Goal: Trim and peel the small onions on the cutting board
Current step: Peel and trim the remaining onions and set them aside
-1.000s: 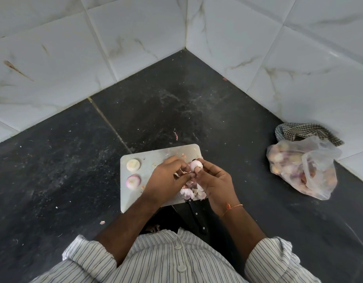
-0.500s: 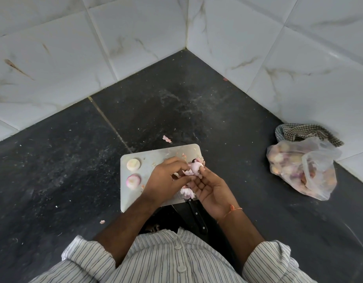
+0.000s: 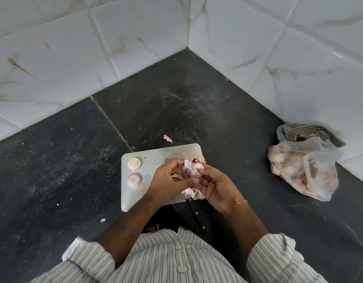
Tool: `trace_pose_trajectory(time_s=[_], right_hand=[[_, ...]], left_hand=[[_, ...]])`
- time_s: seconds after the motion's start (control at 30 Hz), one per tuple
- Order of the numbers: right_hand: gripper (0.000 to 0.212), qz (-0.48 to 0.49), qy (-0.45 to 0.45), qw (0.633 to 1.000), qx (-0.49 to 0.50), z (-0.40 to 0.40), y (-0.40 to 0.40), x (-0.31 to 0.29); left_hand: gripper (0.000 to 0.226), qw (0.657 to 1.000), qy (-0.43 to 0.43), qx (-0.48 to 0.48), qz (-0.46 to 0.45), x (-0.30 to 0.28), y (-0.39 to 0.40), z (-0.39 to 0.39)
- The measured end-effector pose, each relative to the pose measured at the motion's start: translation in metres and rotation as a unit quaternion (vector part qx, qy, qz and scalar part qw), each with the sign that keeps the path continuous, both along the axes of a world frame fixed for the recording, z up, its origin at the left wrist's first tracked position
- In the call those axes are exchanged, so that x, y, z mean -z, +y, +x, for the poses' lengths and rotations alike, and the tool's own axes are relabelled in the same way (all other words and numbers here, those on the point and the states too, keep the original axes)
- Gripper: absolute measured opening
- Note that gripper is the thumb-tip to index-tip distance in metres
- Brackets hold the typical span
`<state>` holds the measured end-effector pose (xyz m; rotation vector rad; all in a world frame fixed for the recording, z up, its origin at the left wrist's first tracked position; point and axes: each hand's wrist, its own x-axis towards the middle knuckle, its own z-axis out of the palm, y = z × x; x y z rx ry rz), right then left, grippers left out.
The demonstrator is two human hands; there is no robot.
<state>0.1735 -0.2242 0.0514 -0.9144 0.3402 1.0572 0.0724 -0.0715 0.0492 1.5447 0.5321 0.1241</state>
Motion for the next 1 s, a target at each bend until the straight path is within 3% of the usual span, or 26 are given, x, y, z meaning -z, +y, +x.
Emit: trace_pose_trajectory(time_s=[0.07, 0.37, 0.57, 0.83, 1.0], right_hand=[[0.043, 0.003, -0.001, 1.000, 0.001, -0.001, 0.001, 0.001], [0.040, -0.005, -0.077, 0.997, 0.008, -0.004, -0.001, -0.001], [0.051, 0.047, -0.136, 0.988, -0.055, 0.005, -0.014, -0.001], [0.040, -0.057, -0.329, 0.939, -0.080, 0.008, -0.019, -0.002], [0.046, -0.125, -0.428, 0.889, -0.102, 0.014, -0.019, 0.003]], left_hand=[[0.045, 0.999, 0.009, -0.007, 0.030, 0.001, -0.002, 0.002], [0.023, 1.000, -0.006, 0.002, 0.010, 0.005, 0.003, 0.001], [0.016, 0.992, 0.025, 0.001, -0.123, -0.005, 0.000, 0.001], [0.023, 0.983, 0.065, 0.001, -0.172, -0.001, 0.000, 0.007], [0.034, 0.974, 0.051, -0.013, -0.221, 0.009, 0.000, 0.005]])
